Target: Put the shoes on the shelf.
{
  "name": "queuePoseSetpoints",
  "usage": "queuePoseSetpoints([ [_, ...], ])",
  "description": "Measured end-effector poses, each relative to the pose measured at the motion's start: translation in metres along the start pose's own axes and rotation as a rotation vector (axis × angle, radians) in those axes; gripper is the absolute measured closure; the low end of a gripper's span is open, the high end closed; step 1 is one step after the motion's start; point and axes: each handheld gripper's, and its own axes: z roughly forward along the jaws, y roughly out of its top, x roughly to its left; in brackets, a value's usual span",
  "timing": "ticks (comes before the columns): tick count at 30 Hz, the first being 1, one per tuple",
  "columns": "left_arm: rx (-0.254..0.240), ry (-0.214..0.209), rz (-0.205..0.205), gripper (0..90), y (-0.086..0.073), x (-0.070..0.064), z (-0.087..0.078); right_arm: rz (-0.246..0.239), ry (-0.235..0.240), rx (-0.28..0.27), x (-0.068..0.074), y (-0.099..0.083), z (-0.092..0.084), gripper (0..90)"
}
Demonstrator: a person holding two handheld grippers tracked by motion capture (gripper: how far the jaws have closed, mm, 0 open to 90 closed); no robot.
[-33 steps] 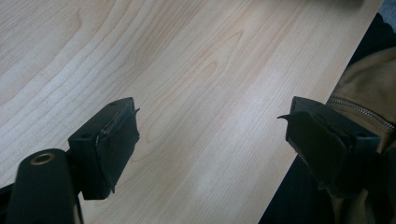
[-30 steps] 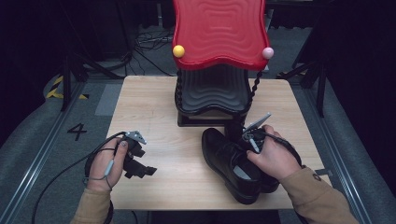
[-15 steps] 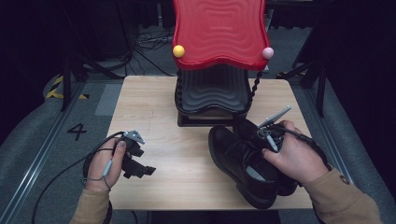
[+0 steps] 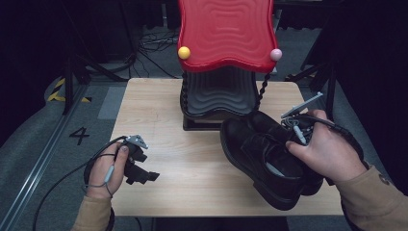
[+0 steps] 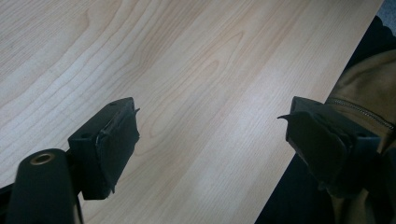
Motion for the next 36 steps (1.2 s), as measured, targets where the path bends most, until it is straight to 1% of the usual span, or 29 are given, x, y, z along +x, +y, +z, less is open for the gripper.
queuePoseSetpoints([
  [1,-0.004,0.002,-0.006,17.5,0.0,0.0,0.0,-0.002,-0.001,-0.005,0.0,0.0,-0.003,82.2],
  [7,-0.008,0.006,-0.005,17.5,-0.003,0.0,-0.003,-0.006,-0.016,-0.021,0.003,0.004,-0.02,82.2],
  [9,-0.01,0.006,-0.012,17.5,-0.004,0.0,-0.003,-0.008,-0.02,-0.026,0.004,0.006,-0.028,82.2],
  [11,-0.01,0.006,-0.014,17.5,-0.005,0.0,-0.003,-0.008,-0.021,-0.026,0.004,0.006,-0.03,82.2],
  [15,-0.014,0.01,-0.018,17.5,-0.007,0.001,-0.005,-0.015,-0.028,-0.027,0.006,0.008,-0.047,82.2],
  [16,-0.014,0.01,-0.018,17.5,-0.007,0.001,-0.005,-0.015,-0.028,-0.027,0.006,0.008,-0.047,82.2],
  [17,-0.014,0.01,-0.015,17.5,-0.007,0.001,-0.006,-0.016,-0.026,-0.029,0.008,0.009,-0.054,82.2],
  [18,-0.018,0.008,-0.021,17.5,-0.009,0.001,-0.007,-0.019,-0.023,-0.03,0.009,0.01,-0.062,82.2],
  [19,-0.019,0.008,-0.02,17.5,-0.009,0.002,-0.007,-0.019,-0.024,-0.034,0.009,0.01,-0.066,82.2],
  [22,-0.019,0.008,-0.026,17.5,-0.01,0.003,-0.007,-0.017,-0.021,-0.044,0.01,0.012,-0.077,82.2],
  [23,-0.018,0.009,-0.028,17.5,-0.011,0.003,-0.007,-0.017,-0.021,-0.044,0.01,0.012,-0.077,82.2],
  [24,-0.021,0.01,-0.028,17.5,-0.011,0.003,-0.007,-0.02,-0.023,-0.05,0.011,0.013,-0.084,82.2],
  [25,-0.023,0.008,-0.029,17.5,-0.012,0.003,-0.008,-0.02,-0.023,-0.05,0.011,0.013,-0.084,82.2],
  [28,-0.029,0.007,-0.041,17.5,-0.014,0.006,-0.009,-0.02,-0.036,-0.058,0.014,0.016,-0.094,82.2],
  [31,-0.037,0.004,-0.042,17.5,-0.014,0.007,-0.01,-0.021,-0.036,-0.063,0.016,0.019,-0.103,82.2],
  [34,-0.043,0.007,-0.042,17.5,-0.015,0.009,-0.012,-0.024,-0.021,-0.071,0.019,0.023,-0.112,82.2],
  [36,-0.047,0.002,-0.049,17.5,-0.015,0.009,-0.012,-0.025,-0.018,-0.078,0.021,0.026,-0.119,82.2],
])
